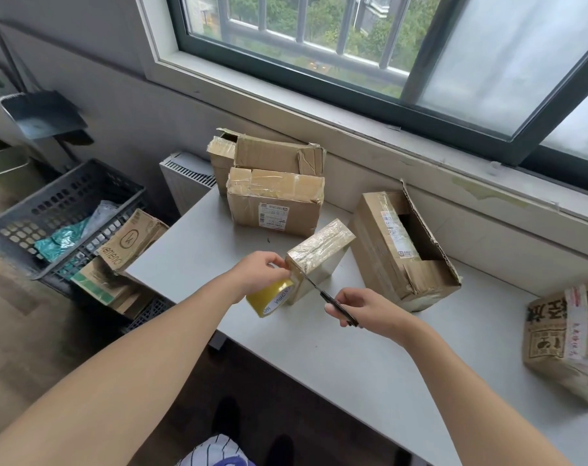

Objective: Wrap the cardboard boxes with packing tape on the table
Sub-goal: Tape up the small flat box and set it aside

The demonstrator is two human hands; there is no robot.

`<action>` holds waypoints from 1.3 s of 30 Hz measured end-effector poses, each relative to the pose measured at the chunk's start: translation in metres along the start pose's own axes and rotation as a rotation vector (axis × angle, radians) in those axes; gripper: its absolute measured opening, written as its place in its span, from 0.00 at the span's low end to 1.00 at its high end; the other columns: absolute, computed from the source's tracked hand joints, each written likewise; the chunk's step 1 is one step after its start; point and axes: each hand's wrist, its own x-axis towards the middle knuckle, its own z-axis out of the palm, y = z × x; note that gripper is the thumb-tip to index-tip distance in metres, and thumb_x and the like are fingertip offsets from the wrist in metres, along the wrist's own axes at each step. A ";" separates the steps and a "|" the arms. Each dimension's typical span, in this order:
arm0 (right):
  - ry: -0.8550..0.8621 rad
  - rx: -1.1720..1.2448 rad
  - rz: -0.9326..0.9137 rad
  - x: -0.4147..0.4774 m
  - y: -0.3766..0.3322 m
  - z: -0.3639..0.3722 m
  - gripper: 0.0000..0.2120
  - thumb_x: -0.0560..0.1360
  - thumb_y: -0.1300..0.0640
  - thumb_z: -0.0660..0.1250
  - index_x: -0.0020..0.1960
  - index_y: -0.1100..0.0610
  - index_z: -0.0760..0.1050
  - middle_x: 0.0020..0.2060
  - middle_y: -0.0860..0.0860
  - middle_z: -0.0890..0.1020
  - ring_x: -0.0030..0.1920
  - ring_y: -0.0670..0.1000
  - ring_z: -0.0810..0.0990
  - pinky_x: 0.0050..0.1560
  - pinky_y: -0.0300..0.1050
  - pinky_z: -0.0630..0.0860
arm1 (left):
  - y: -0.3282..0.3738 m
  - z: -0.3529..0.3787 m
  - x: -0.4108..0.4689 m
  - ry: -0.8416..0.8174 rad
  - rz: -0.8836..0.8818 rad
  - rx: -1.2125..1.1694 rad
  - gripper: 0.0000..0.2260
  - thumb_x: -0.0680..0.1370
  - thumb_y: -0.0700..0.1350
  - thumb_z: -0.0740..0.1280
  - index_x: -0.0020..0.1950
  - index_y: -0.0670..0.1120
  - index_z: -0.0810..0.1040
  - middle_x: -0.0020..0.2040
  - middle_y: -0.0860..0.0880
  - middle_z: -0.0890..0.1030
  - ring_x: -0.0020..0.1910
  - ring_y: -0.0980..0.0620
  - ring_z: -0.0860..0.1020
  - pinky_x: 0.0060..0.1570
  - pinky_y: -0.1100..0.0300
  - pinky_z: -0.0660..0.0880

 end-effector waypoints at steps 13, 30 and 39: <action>-0.025 0.000 0.014 0.001 0.005 0.007 0.22 0.75 0.37 0.72 0.48 0.57 0.77 0.35 0.45 0.82 0.36 0.41 0.77 0.45 0.40 0.70 | -0.005 -0.010 0.005 -0.038 0.007 -0.012 0.06 0.79 0.51 0.71 0.54 0.53 0.81 0.53 0.48 0.83 0.53 0.46 0.81 0.53 0.51 0.79; -0.020 0.121 0.037 -0.009 0.013 0.022 0.18 0.77 0.42 0.71 0.47 0.57 0.75 0.34 0.45 0.79 0.33 0.38 0.77 0.41 0.35 0.68 | -0.006 -0.013 0.010 -0.042 0.005 -0.031 0.05 0.79 0.50 0.71 0.54 0.53 0.82 0.54 0.49 0.83 0.54 0.45 0.81 0.54 0.50 0.78; -0.044 0.165 0.086 -0.016 0.027 0.033 0.20 0.77 0.37 0.69 0.46 0.55 0.74 0.34 0.48 0.81 0.36 0.45 0.74 0.41 0.40 0.67 | -0.003 -0.018 0.014 -0.058 0.006 -0.028 0.07 0.81 0.49 0.69 0.57 0.51 0.83 0.53 0.49 0.82 0.50 0.48 0.80 0.46 0.57 0.76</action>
